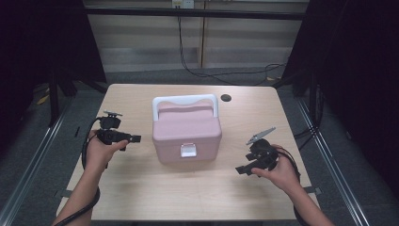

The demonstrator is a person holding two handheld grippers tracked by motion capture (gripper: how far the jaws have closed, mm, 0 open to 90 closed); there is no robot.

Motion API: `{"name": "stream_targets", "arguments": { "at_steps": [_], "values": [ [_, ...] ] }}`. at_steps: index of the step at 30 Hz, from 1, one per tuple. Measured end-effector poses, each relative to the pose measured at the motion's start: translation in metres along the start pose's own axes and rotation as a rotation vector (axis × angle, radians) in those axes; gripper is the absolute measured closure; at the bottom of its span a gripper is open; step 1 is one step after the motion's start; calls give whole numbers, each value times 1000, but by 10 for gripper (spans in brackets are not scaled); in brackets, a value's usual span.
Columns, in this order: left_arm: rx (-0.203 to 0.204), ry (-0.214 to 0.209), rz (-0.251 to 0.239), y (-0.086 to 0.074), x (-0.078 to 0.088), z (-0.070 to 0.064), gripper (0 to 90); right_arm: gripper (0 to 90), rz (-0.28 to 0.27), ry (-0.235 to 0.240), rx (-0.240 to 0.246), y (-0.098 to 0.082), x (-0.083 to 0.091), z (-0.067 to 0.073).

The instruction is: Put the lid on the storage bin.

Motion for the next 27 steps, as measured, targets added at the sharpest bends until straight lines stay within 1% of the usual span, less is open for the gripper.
{"name": "stream_targets", "arguments": {
  "at_steps": [1,2,3,5,6,7,8,9,10,11,12,13,14,15,16,18,20,21,22,23,25,26,27],
  "values": [
    [-5,-2,6,-2,-1,1,220,257,2,-1,-6,-2,-1,0],
    [-1,0,7,-5,-3,2,218,257,2,4,-7,-4,-3,-1],
    [2,7,5,-8,-6,3,216,257,-1,0,-13,-6,-4,-2],
    [-5,15,12,-13,-9,4,216,257,3,-3,-13,-10,-8,-3],
    [3,19,7,-17,-12,5,216,257,-3,-5,-7,-12,-9,-4],
    [-2,19,12,-18,-12,5,215,256,2,3,-21,-15,-11,-3],
    [-1,21,6,-21,-14,5,215,255,-5,3,-13,-16,-13,-4],
    [-6,20,2,-23,-16,5,215,255,-5,1,-10,-18,-14,-4],
    [-19,22,3,-25,-17,5,213,254,-6,1,-15,-19,-15,-4],
    [-26,21,13,-27,-18,5,212,254,-10,-3,-5,-20,-17,-4],
    [-31,26,11,-29,-21,5,211,253,-13,-2,-6,-21,-18,-4],
    [-43,30,26,-32,-23,5,211,252,-7,-5,-8,-23,-20,-4],
    [-50,33,27,-33,-24,5,209,252,2,-6,-6,-25,-22,-4],
    [-49,38,16,-35,-26,5,208,249,8,-5,-6,-26,-23,-3],
    [-53,37,18,-36,-27,5,206,254,-3,-11,9,-27,-24,-3],
    [-50,35,19,-39,-29,5,202,253,-8,-11,8,-27,-24,-3],
    [-60,34,22,-43,-31,7,199,246,-12,-10,6,-28,-24,-3],
    [-58,38,20,-44,-32,7,196,245,-19,-13,17,-29,-24,-3],
    [-64,39,20,-46,-32,7,193,242,-24,-21,19,-30,-24,-2],
    [-76,43,7,-47,-32,7,187,238,-35,-27,32,-31,-25,-1],
    [-93,51,0,-49,-32,8,178,228,-69,-36,54,-34,-26,-1],
    [-98,54,-7,-50,-33,7,169,224,-79,-39,52,-36,-26,0],
    [-108,54,-17,-51,-33,7,161,221,-93,-44,72,-38,-27,0]
  ]
}}
Point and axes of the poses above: each handheld gripper's, and its own axes: x roughly backward along the jaws, y roughly out of its top, z roughly to its left, the point moved 1 cm from there along -x, roughly forward along the jaws, and after that the axes turned 4 degrees about -x, right-handed, at the moved point
